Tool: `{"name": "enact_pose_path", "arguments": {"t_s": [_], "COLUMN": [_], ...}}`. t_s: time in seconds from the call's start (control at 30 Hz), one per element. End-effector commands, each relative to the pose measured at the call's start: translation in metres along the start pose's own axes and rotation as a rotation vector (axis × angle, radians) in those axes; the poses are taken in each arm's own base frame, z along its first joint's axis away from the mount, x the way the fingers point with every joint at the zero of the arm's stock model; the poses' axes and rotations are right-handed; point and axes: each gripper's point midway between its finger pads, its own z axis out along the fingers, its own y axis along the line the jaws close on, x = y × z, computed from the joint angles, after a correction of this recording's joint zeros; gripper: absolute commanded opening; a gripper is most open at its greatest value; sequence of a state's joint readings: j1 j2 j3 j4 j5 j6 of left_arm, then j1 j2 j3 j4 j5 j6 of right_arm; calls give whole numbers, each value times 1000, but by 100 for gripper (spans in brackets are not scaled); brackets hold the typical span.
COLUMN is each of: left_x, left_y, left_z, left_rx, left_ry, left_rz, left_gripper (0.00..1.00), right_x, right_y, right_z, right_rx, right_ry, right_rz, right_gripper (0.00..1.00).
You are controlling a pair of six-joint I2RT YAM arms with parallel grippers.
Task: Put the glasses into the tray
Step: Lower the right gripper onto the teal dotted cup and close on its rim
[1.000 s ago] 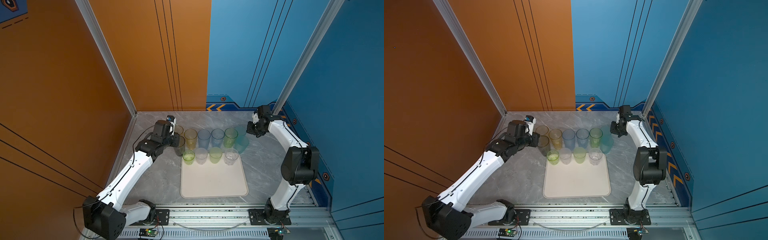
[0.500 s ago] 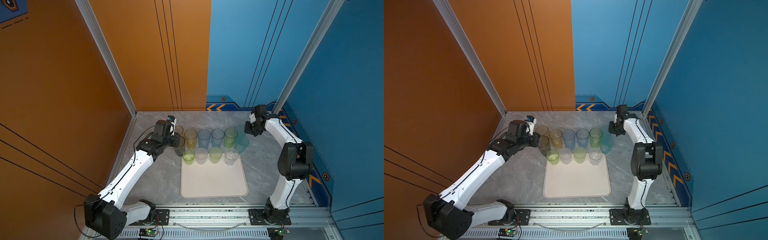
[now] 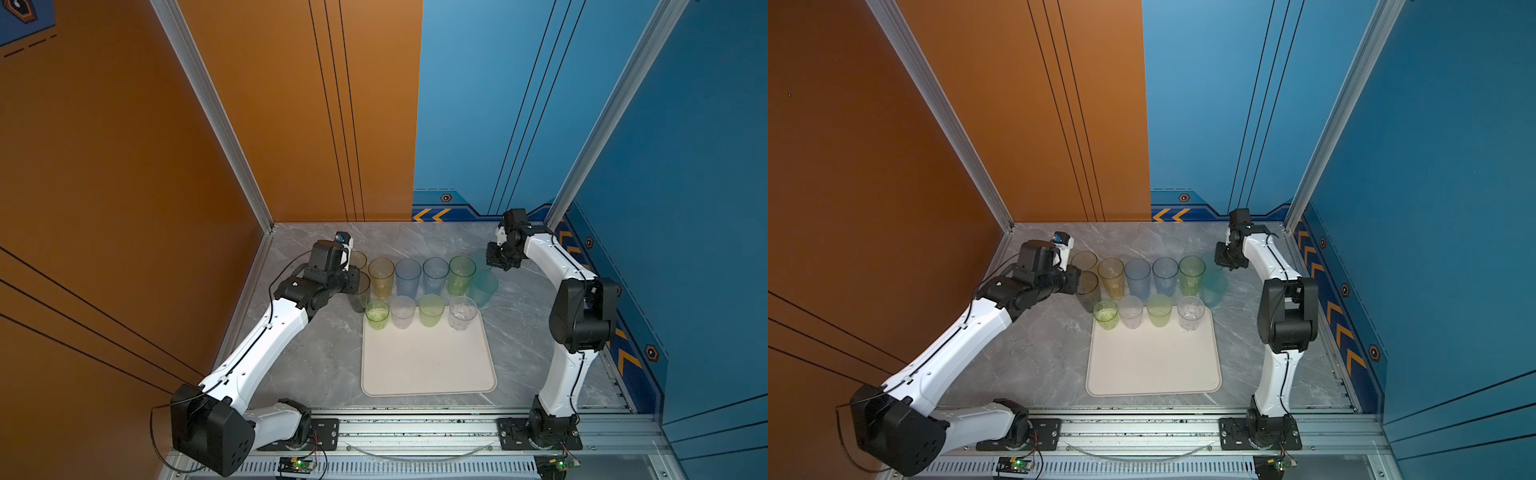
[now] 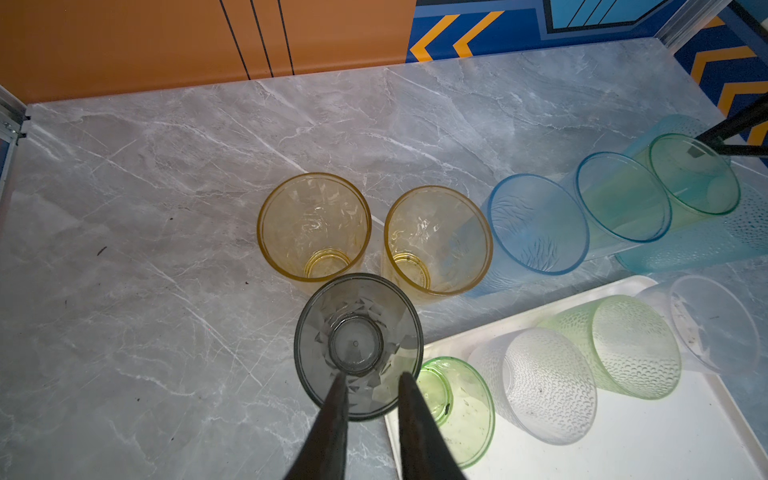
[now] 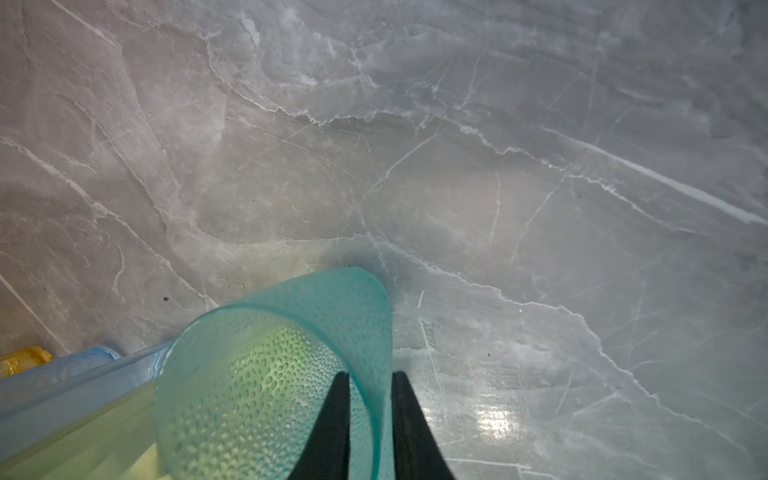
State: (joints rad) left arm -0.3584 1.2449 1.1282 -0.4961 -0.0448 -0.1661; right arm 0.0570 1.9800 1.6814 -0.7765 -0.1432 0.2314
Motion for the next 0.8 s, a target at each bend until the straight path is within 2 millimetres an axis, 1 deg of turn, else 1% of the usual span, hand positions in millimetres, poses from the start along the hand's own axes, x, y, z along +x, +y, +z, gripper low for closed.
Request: {"name": "enact_pose_path", "arguments": {"t_s": [0.0, 0.2, 0.43, 0.5, 0.6, 0.77], "left_x": [6, 6, 6, 6, 8, 11], "left_y": [1, 1, 0, -1, -2, -7], "left_z": [5, 7, 10, 11, 14, 17], "left_rx": [10, 13, 17, 20, 26, 15], "left_ry": [16, 21, 26, 29, 37, 46], "left_rz": [-10, -10, -11, -10, -8, 28], "left_gripper": [23, 23, 23, 23, 23, 23], "right_x": [-1, -2, -3, -4, -9, -22], "right_y": [-1, -2, -6, -9, -11, -16], "right_z": [0, 1, -2, -4, -13, -40], "right_rx": [32, 56, 94, 112, 133, 150], "right_ry": [12, 7, -2, -12, -45, -146], "right_rz": [-28, -38, -60, -64, -64, -42], "right_gripper": [16, 10, 1, 0, 0, 0]}}
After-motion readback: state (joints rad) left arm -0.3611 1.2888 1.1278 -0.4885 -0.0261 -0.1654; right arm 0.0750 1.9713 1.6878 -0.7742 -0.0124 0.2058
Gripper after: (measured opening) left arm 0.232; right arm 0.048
